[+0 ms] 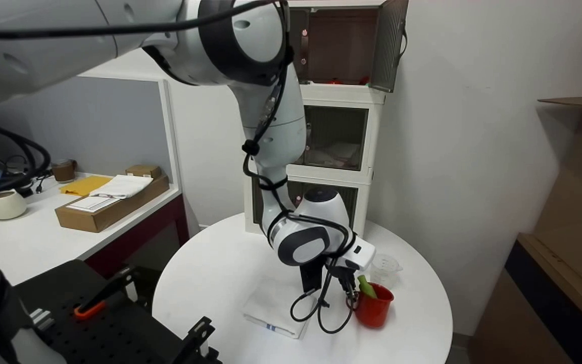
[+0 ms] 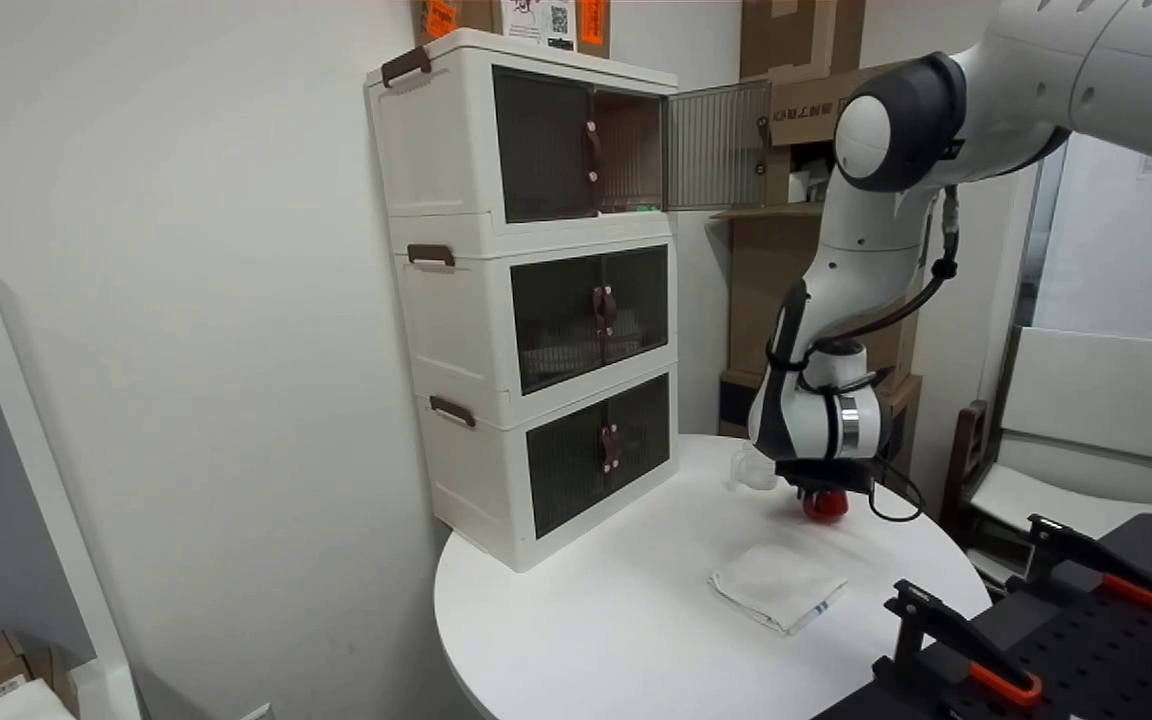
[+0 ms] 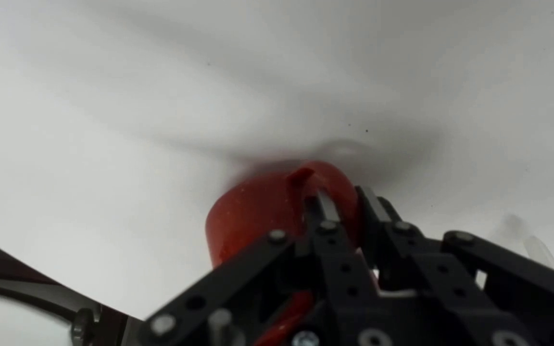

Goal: Remove the orange cup from the top cabinet and put it on the table

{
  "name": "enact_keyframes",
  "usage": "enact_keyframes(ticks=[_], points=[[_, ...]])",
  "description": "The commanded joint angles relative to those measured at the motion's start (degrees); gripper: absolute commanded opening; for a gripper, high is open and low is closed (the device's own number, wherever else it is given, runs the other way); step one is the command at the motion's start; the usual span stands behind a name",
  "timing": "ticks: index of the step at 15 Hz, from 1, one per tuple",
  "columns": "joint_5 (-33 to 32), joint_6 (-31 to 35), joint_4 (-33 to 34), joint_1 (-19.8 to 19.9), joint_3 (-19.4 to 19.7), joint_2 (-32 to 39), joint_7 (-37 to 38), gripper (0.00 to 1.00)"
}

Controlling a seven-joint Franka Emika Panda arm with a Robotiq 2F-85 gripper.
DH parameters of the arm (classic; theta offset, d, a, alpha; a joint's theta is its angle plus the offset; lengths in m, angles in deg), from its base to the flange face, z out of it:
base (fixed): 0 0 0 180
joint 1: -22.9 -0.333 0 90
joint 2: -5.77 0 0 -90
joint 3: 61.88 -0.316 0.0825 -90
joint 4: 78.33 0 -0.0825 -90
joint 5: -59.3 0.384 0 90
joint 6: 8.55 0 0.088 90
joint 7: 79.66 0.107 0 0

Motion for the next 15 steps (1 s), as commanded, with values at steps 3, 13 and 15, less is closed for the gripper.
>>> enact_keyframes(ticks=[3, 13, 15], points=[[0.1, 0.8, 0.1, -0.5, -0.8, -0.9, 1.0, 0.47], [-7.3, -8.6, -15.8, 12.1, -14.8, -21.6, -5.4, 1.0], [-8.0, -15.1, -19.3, 16.2, -19.5, -27.9, -8.1, 1.0]])
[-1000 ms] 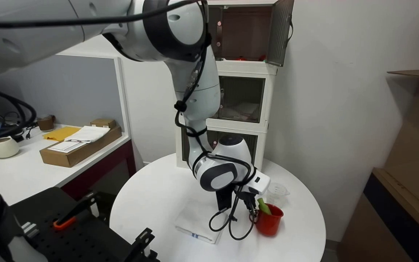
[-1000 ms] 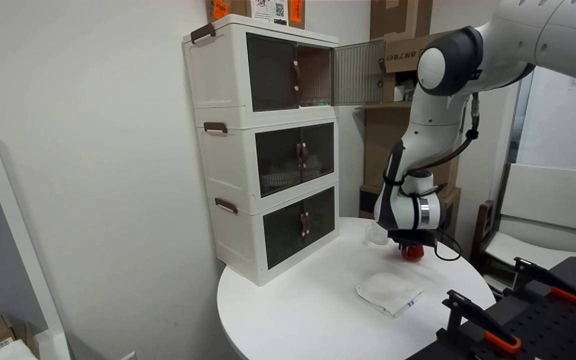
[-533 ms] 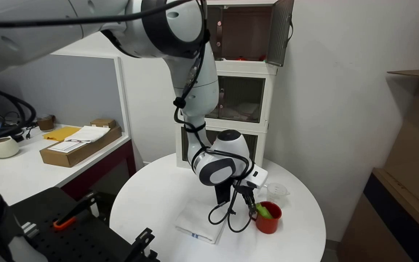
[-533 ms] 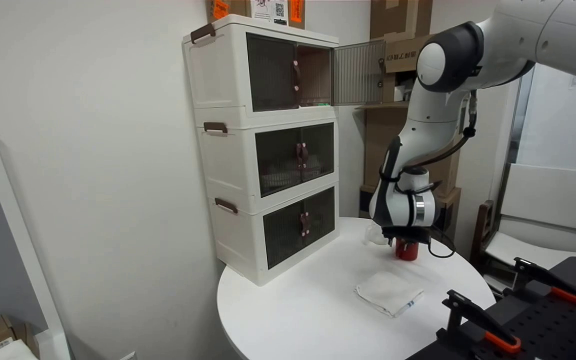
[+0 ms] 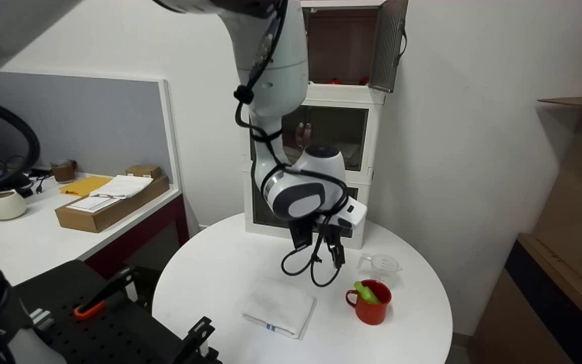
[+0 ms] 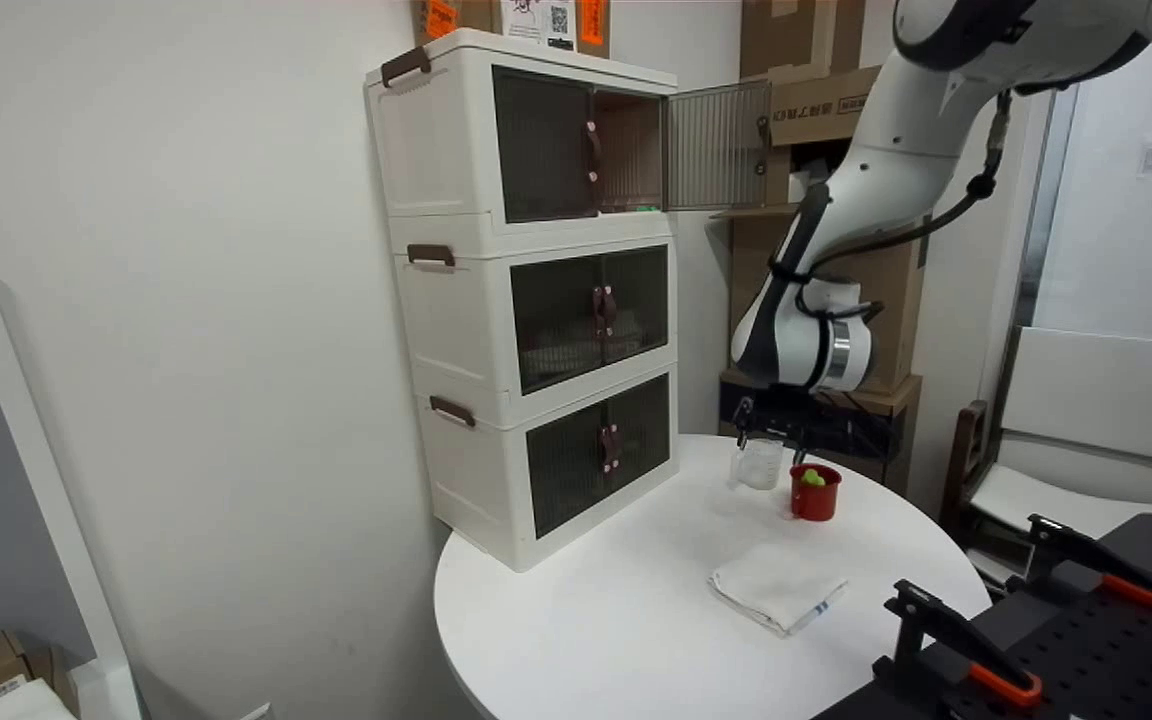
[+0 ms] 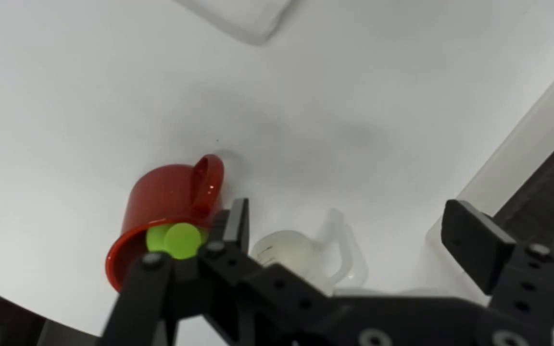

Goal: Remove the orange cup from the top cabinet and put it on the table

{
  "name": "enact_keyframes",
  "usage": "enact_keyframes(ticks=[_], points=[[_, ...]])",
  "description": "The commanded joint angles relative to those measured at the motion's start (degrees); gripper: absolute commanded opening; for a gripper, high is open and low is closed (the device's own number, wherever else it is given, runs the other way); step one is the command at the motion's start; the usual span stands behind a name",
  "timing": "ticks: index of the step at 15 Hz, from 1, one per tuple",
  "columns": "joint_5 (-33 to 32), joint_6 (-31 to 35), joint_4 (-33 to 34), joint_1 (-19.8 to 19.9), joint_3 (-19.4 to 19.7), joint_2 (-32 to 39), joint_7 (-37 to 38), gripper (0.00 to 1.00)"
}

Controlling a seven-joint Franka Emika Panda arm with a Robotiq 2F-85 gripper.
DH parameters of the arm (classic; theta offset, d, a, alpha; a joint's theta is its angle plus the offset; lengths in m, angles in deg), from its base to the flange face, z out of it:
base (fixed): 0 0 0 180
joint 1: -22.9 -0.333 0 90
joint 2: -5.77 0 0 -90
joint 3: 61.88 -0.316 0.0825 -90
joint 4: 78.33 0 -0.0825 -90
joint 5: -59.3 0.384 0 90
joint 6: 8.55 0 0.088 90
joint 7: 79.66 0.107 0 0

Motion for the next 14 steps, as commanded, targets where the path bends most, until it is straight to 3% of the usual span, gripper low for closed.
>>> enact_keyframes(ticks=[1, 7, 11, 13, 14], points=[[-1.6, -11.9, -10.0, 8.5, -8.6, -14.6, -6.0, 1.0], [0.5, -40.0, -14.9, 17.1, -19.9, -33.8, -14.2, 1.0], [-2.8, -60.2, -14.4, 18.1, -22.9, -45.1, -15.0, 1.0], [-5.9, -69.9, -12.4, 17.6, -22.8, -49.9, -14.6, 1.0], [-7.3, -74.7, -11.0, 6.2, -11.5, -52.8, -14.8, 1.0]])
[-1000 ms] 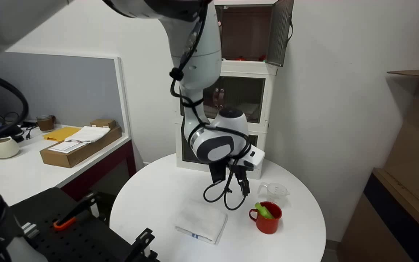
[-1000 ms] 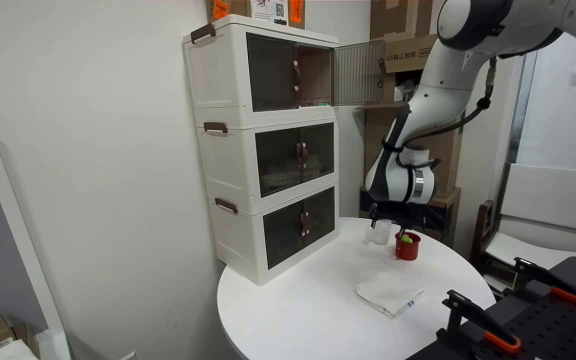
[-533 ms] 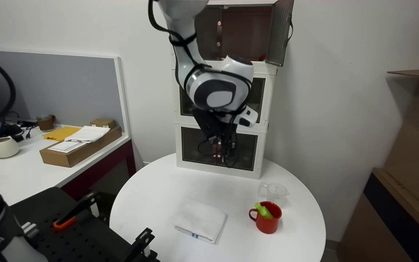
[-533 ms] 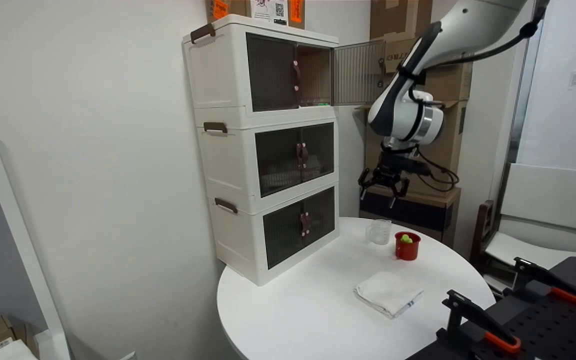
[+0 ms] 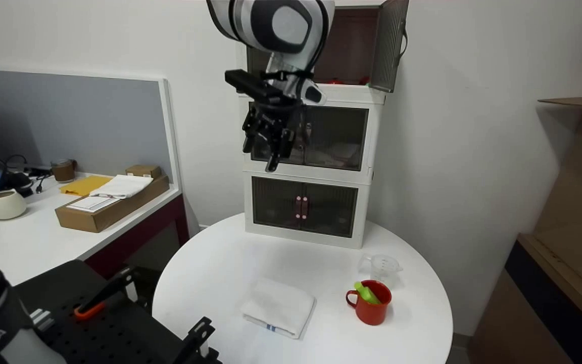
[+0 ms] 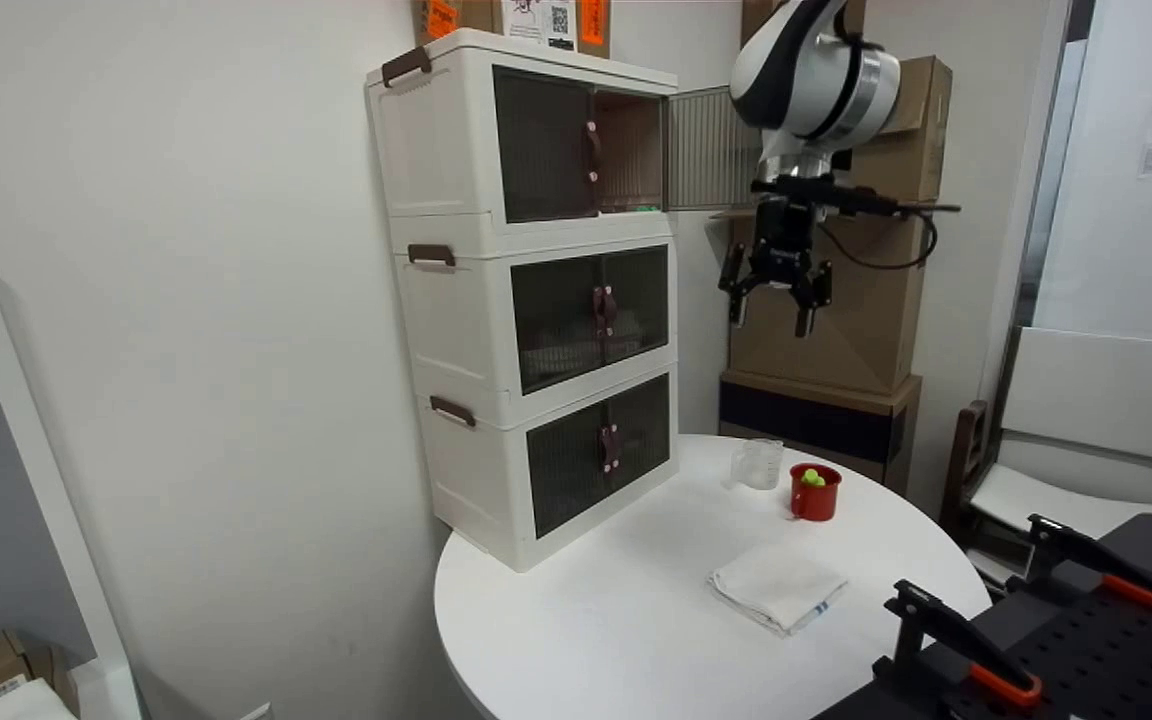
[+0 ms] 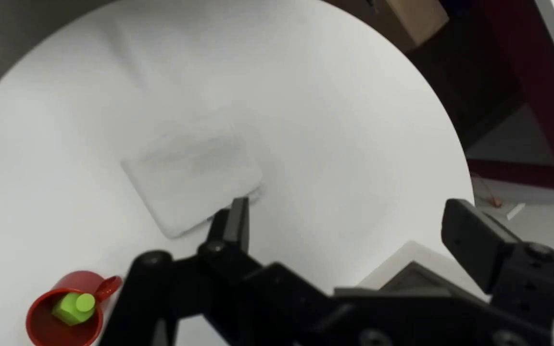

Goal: Remove the orange cup from the top cabinet and put it on the table

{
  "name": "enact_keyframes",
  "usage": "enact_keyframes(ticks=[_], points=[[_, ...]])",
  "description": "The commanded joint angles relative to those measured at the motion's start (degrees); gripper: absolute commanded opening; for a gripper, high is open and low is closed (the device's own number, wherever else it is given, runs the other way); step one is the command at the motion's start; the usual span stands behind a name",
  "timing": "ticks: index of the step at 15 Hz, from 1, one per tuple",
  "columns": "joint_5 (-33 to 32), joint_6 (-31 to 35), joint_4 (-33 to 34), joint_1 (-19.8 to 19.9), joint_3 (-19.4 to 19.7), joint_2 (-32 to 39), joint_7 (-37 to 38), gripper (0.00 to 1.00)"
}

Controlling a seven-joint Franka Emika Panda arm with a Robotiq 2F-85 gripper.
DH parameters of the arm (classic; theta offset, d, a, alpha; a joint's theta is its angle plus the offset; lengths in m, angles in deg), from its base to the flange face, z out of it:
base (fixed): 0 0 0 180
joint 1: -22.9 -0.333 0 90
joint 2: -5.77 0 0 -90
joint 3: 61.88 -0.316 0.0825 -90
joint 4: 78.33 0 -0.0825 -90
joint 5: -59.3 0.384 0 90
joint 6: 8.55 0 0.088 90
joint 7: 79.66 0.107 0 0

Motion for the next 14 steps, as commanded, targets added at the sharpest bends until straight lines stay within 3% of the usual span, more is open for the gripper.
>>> enact_keyframes(ticks=[1, 3, 6, 7, 10, 14], points=[[-6.9, -16.0, 3.1, -12.9, 12.9, -10.1, -0.1, 1.0], [-13.1, -24.0, 7.2, -19.1, 18.3, -13.4, 0.5, 1.0], [-22.1, -30.8, 12.9, -25.3, 21.9, -16.3, -0.5, 1.0], [-18.5, -27.4, 10.0, -26.2, 24.0, -15.3, 0.7, 1.0], [-18.9, -28.1, 10.4, -28.5, 25.7, -16.5, 0.7, 1.0], [-18.9, -27.8, 9.9, -28.5, 26.2, -15.1, 0.7, 1.0]])
